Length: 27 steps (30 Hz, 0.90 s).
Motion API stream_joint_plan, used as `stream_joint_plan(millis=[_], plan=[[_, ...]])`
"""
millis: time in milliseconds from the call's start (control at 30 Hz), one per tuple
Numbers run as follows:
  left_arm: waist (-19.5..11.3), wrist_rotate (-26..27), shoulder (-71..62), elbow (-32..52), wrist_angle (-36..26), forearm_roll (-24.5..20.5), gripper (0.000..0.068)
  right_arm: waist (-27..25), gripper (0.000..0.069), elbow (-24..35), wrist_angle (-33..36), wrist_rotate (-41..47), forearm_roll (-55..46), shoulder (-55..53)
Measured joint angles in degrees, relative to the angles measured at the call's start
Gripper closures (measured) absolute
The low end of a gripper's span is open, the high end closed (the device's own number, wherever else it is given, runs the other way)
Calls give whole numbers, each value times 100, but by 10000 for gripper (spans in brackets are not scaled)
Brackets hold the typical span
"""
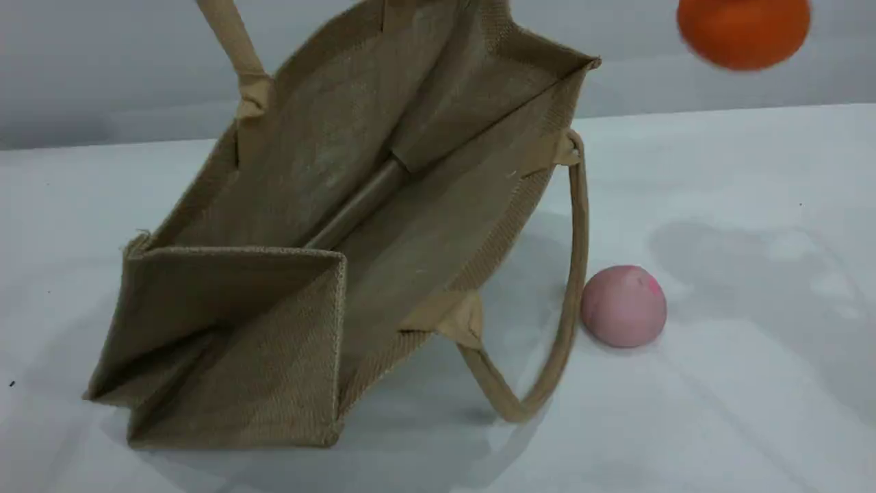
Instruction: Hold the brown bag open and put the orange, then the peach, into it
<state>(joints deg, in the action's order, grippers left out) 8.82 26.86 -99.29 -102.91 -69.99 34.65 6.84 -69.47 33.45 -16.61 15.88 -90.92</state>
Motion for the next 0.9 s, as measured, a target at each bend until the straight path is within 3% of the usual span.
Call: stream_joint_plan(millis=[333,600,767,900], plan=[[0,111,0,0,0,96,599,5,657,178,1343,-1404,1814,591],[0,443,0,0,0,350,599,5,657,573,1420,-3042,3967,574],[0,451,0,0,0,355,599,5,657,573,1431,-3213,4446,573],[0,480,0,0,0,685,599,116,657,573,1451,-3271,4605,573]])
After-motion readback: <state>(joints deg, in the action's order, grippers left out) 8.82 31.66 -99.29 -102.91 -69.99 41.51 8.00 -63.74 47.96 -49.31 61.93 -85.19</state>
